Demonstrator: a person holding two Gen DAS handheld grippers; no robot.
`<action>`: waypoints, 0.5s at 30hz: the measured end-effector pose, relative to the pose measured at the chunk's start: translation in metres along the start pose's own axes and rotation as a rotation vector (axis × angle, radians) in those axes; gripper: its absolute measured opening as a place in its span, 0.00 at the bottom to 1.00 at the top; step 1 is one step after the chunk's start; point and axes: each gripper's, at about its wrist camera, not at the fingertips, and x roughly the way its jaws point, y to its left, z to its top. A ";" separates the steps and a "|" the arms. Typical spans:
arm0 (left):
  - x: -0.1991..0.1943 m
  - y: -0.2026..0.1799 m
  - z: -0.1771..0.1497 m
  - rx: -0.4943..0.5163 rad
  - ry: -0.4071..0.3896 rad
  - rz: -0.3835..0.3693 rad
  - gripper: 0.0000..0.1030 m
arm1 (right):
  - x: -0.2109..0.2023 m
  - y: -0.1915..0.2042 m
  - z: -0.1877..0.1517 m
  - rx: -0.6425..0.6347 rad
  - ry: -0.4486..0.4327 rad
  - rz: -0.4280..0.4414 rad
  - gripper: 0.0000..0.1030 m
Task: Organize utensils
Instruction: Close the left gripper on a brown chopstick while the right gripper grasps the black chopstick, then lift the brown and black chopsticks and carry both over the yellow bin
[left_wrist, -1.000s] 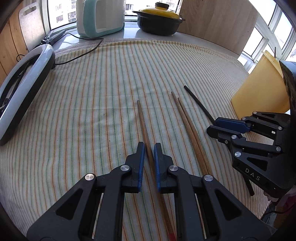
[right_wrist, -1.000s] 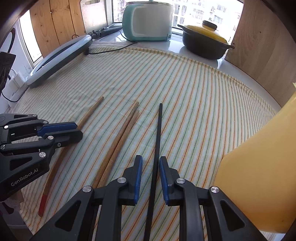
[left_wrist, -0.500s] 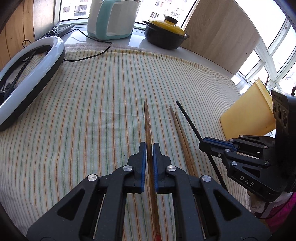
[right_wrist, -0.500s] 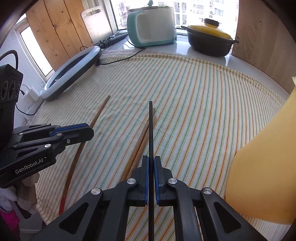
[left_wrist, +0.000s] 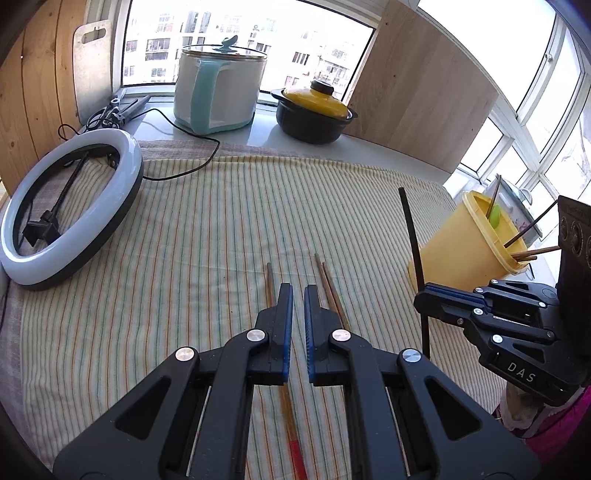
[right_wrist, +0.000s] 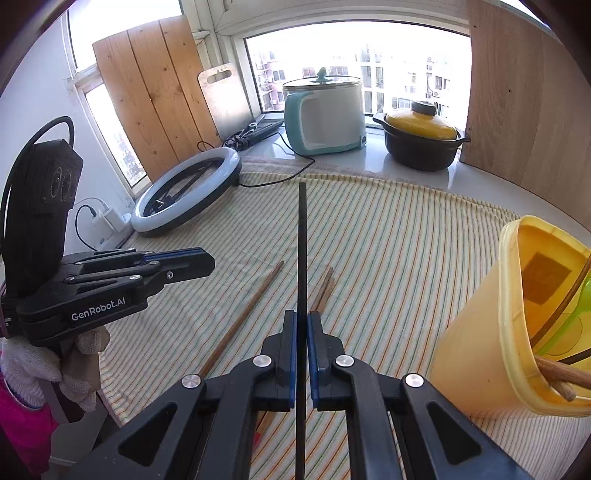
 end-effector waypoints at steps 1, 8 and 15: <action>0.009 0.001 -0.001 -0.004 0.044 0.009 0.05 | -0.001 0.001 -0.001 -0.003 -0.002 -0.001 0.03; 0.071 -0.003 -0.012 0.060 0.266 0.109 0.13 | -0.004 0.005 -0.005 -0.009 -0.006 0.002 0.03; 0.078 0.001 -0.016 0.087 0.256 0.113 0.06 | -0.009 0.003 -0.006 -0.008 -0.015 0.005 0.03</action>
